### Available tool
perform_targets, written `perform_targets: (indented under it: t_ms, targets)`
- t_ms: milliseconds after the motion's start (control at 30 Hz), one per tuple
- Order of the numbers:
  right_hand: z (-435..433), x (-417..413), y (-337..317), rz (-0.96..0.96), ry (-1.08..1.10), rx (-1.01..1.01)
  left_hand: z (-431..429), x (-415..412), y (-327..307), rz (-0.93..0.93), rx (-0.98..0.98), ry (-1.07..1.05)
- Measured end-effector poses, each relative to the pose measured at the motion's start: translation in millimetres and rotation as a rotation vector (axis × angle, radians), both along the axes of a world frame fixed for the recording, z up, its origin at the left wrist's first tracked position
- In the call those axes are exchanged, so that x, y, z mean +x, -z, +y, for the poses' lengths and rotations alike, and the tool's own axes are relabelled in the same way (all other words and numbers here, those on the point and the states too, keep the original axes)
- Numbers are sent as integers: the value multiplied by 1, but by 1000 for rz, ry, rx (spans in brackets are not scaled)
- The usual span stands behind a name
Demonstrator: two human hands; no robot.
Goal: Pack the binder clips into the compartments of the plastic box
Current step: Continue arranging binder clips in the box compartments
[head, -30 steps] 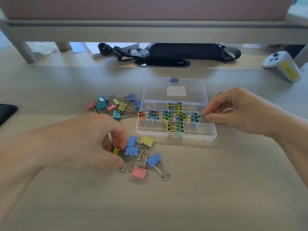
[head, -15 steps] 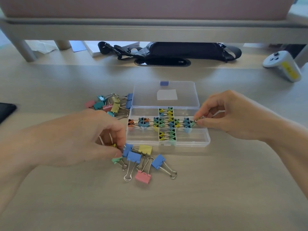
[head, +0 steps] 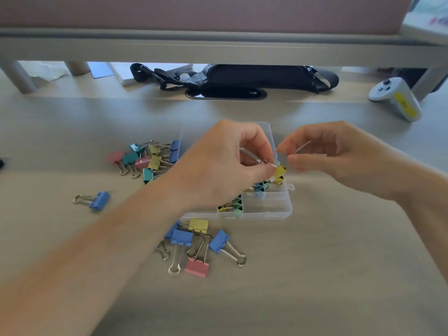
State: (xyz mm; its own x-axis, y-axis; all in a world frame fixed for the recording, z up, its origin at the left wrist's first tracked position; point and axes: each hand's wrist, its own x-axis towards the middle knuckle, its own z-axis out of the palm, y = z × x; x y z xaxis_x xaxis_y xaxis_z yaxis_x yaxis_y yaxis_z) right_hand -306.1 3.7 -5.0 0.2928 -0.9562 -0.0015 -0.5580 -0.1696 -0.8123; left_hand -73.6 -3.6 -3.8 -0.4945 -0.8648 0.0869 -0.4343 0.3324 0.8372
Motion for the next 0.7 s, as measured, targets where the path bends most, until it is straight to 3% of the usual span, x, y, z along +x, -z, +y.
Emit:
perform_targets:
  t_ms: [233,433,700]
  targets:
    - [3,3,-3,-109,-138,20,2,-9,10,-24,-48,-71]
    - [4,3,1,42,-131,-28,7,-9,11,-220,-188,-97]
    - [6,7,-1,164,-113,-94,6,-12,15,-335,-303,-87]
